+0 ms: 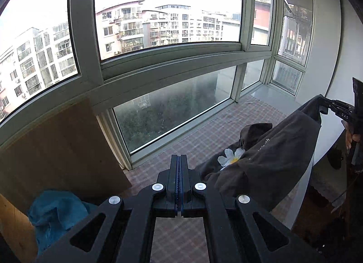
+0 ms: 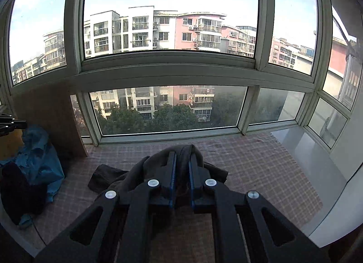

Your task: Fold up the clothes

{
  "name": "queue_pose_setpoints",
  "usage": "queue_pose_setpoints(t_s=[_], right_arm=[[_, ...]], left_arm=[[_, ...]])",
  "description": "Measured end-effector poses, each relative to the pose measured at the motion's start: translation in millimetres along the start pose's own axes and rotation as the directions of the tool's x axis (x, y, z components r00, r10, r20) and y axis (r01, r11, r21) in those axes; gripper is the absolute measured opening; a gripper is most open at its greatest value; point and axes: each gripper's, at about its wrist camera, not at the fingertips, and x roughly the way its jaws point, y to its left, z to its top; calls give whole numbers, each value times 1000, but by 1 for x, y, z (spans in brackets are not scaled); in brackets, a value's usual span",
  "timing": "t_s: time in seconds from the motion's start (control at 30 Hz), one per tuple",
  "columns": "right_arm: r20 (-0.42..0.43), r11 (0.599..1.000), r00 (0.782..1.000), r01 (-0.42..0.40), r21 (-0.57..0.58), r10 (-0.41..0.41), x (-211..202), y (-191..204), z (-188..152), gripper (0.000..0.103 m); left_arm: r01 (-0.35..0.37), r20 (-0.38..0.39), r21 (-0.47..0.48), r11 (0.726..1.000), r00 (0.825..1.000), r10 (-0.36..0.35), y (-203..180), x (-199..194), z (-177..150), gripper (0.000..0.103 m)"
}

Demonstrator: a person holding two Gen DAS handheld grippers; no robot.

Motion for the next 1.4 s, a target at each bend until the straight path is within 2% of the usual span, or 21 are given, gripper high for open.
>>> queue_pose_setpoints(t_s=[0.07, 0.13, 0.17, 0.23, 0.3, 0.37, 0.4, 0.47, 0.53, 0.6, 0.73, 0.8, 0.9, 0.93, 1.1, 1.2, 1.23, 1.27, 1.3, 1.33, 1.4], right_arm=[[-98, 1000, 995, 22, 3, -21, 28, -11, -43, 9], [-198, 999, 979, 46, 9, -44, 55, -23, -89, 9], [-248, 998, 968, 55, 25, -47, 69, -31, -111, 9], [-336, 995, 940, 76, 57, -53, 92, -50, -152, 9], [-393, 992, 916, 116, 56, -85, 109, -66, -184, 9], [-431, 989, 897, 137, 54, -101, 120, -80, -208, 9], [-440, 988, 893, 138, 62, -98, 122, -85, -216, 9], [-445, 988, 892, 129, 81, -80, 123, -94, -224, 9], [-445, 988, 893, 122, 91, -69, 126, -102, -228, 9], [-446, 989, 893, 110, 95, -56, 130, -107, -230, 9], [-444, 993, 896, 75, 88, -28, 142, -110, -229, 9], [-443, 995, 896, 55, 86, -11, 147, -110, -229, 9], [-442, 996, 897, 25, 83, 14, 154, -110, -227, 9], [-441, 996, 897, 15, 82, 23, 156, -110, -227, 9], [-440, 997, 896, -22, 79, 54, 164, -112, -227, 10], [-440, 996, 896, -32, 81, 65, 166, -117, -229, 10], [-437, 996, 897, -33, 82, 66, 167, -119, -230, 10], [-435, 996, 898, -34, 82, 66, 167, -121, -230, 9], [-432, 996, 899, -34, 86, 68, 168, -124, -231, 9], [-426, 995, 902, -36, 97, 74, 168, -127, -231, 9], [-397, 991, 914, -36, 129, 85, 163, -135, -227, 9]], left_arm=[[33, -77, 33, 999, 997, -30, -30, 40, -40, 2], [86, -169, 48, 995, 983, -77, -65, 80, -80, 10], [110, -214, 50, 993, 972, -97, -81, 102, -100, 19], [158, -297, 36, 987, 945, -140, -113, 150, -143, 20], [213, -374, -24, 977, 904, -206, -142, 191, -181, 20], [221, -443, -76, 972, 866, -232, -165, 226, -210, 20], [208, -464, -93, 974, 856, -228, -175, 238, -220, 21], [174, -479, -132, 976, 851, -217, -190, 253, -233, 23], [164, -462, -213, 963, 851, -248, -194, 260, -237, 39], [158, -442, -288, 944, 853, -278, -198, 265, -239, 60], [68, -454, -344, 936, 861, -230, -205, 278, -243, 68], [24, -469, -401, 916, 853, -228, -209, 282, -245, 68], [-15, -472, -509, 861, 841, -265, -221, 287, -250, 68], [-18, -475, -518, 855, 837, -271, -229, 289, -249, 68], [-33, -524, -504, 863, 806, -275, -267, 312, -241, 68], [-47, -513, -495, 868, 822, -248, -274, 318, -234, 68], [-43, -507, -497, 867, 825, -250, -275, 318, -232, 64], [-39, -500, -500, 865, 829, -252, -275, 319, -230, 44], [-23, -487, -508, 861, 832, -265, -274, 318, -229, 18], [2, -468, -522, 853, 836, -288, -272, 316, -229, 9], [47, -426, -552, 833, 843, -329, -265, 311, -227, 7]])
